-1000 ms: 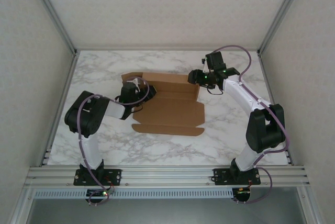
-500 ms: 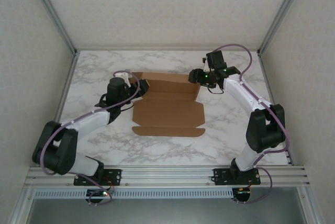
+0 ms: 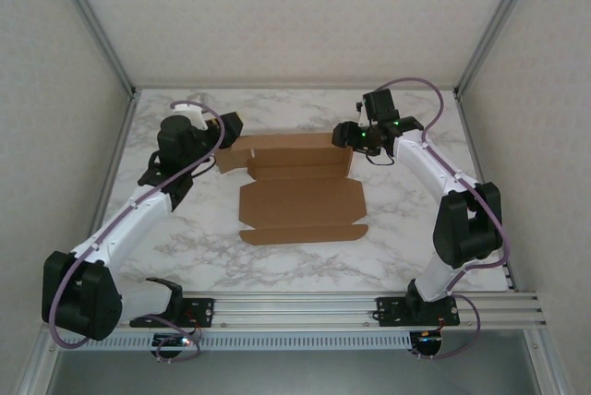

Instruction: Fold the paper box

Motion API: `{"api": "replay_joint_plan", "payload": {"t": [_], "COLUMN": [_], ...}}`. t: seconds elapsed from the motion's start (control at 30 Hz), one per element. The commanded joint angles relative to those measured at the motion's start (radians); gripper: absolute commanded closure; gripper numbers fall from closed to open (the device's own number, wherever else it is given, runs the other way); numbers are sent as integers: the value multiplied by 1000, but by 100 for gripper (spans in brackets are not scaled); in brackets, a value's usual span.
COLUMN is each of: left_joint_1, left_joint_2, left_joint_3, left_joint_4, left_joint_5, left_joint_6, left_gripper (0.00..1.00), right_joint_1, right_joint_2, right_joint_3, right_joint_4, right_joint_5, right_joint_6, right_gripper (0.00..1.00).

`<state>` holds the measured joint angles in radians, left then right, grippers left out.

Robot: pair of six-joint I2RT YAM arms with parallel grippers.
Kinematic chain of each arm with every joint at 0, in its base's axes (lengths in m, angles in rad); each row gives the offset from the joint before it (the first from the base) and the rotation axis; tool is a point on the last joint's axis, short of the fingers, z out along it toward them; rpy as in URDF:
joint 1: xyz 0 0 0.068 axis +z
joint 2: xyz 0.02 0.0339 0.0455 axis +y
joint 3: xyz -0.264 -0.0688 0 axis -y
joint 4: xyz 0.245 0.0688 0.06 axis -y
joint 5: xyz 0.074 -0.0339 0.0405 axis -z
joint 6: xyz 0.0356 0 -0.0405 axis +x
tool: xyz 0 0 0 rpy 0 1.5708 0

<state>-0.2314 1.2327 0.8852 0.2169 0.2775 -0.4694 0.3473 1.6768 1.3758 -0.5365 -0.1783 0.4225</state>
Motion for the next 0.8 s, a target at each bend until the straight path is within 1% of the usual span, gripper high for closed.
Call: {"api": "replay_joint_plan", "payload": {"t": [0.0,0.03,0.07,0.13,0.2,0.27,0.33,0.4,0.43,0.53,0.57,0.67,0.73,0.77], "left_joint_1": [79,117,156,209,216,205,175,115,85,49,44,10,6,5], "left_joint_2": [7,43,91,191,280,314,256,156,113,80,74,23,15,25], "left_joint_3": [49,66,86,115,140,126,83,46,46,89,96,90,87,92], "left_joint_4": [-66,-82,-102,-123,-145,-130,-103,-94,-114,-211,-234,-270,-283,-294], "left_joint_5": [-136,-154,-150,-91,-39,17,-20,-111,-150,-164,-166,-217,-169,-136], "left_joint_6": [53,45,30,10,14,0,-3,43,69,95,100,122,103,88], "left_gripper": [44,45,47,48,50,52,54,54,56,65,68,84,96,99], "right_joint_1": [0,0,1,-1,0,-1,-1,-1,-1,0,-1,-1,-1,-1], "right_joint_2": [15,15,15,17,17,18,18,17,16,18,20,25,29,31], "right_joint_3": [16,14,14,12,14,13,15,16,15,10,10,6,7,8], "right_joint_4": [-37,-37,-39,-37,-39,-39,-41,-45,-45,-43,-41,-39,-39,-39], "right_joint_5": [-6,-8,-8,-10,-9,-13,-15,-13,-12,-11,-11,-8,-7,-6], "right_joint_6": [-23,-23,-25,-23,-22,-23,-22,-24,-24,-27,-26,-26,-25,-24], "right_gripper": [35,35,35,35,35,35,35,34,35,35,35,35,35,35]}}
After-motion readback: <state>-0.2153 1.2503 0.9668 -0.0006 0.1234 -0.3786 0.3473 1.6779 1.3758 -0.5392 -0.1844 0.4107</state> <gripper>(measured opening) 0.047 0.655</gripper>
